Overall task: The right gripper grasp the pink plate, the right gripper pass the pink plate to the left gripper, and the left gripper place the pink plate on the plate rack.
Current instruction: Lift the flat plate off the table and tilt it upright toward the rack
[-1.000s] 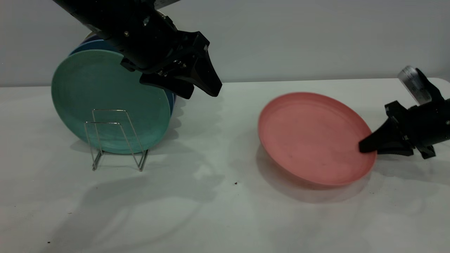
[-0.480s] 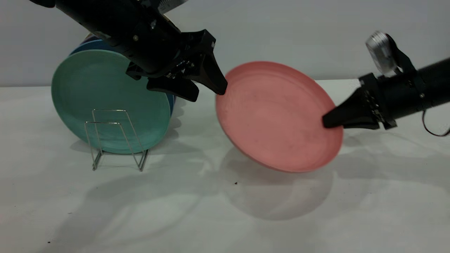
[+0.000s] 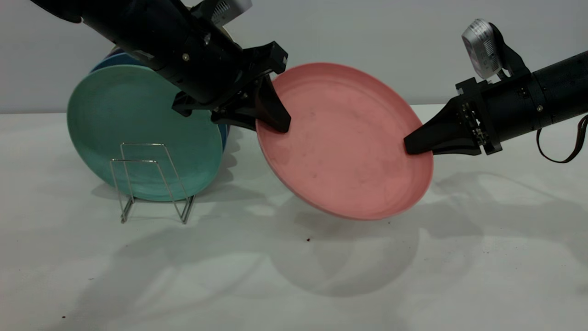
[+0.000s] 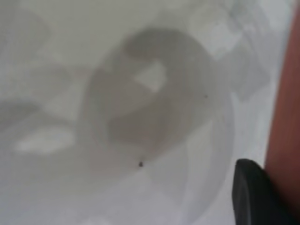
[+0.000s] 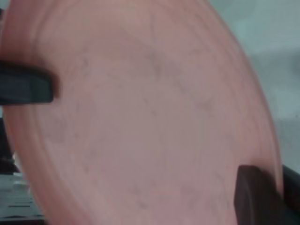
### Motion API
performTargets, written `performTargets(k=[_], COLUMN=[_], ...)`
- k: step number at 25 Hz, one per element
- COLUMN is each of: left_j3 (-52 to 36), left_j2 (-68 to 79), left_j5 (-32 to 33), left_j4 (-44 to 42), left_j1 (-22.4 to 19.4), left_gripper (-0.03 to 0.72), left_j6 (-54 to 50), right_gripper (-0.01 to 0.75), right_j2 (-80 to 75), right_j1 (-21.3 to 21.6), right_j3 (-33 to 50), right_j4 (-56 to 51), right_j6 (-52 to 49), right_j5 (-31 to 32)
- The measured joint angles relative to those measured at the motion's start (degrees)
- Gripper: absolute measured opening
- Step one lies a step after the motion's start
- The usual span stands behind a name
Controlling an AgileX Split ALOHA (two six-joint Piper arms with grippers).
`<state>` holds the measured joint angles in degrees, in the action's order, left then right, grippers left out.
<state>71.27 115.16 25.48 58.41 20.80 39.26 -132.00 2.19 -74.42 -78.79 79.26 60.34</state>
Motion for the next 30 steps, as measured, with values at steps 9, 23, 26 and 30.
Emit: performTargets(k=[9, 23, 26, 30], left_j3=[0.00, 0.00, 0.00, 0.00], left_j2=[-0.41, -19.14, -24.17, -28.26], left_j5=[2.15, 13.39, 14.09, 14.40], left_j4=[-1.64, -28.00, -33.02, -37.75], left_j1=[-0.14, -8.66, -10.28, -13.33], left_gripper=[0.053, 0.053, 0.053, 0.053], left_j6=[6.78, 20.91, 27.66, 34.15], right_gripper=[0.509, 0.488, 0.431, 0.397], right_j2=[7.76, 41.87, 50.03, 61.64], right_j1=[0.10, 4.02, 4.02, 4.02], right_j3=[-0.05, -0.64, 3.79, 13.38], right_j4=[0.62, 24.47, 29.08, 34.08], right_j6=[-3.12, -24.26, -28.88, -32.86], right_j5=[4.41, 8.10, 8.33, 8.87])
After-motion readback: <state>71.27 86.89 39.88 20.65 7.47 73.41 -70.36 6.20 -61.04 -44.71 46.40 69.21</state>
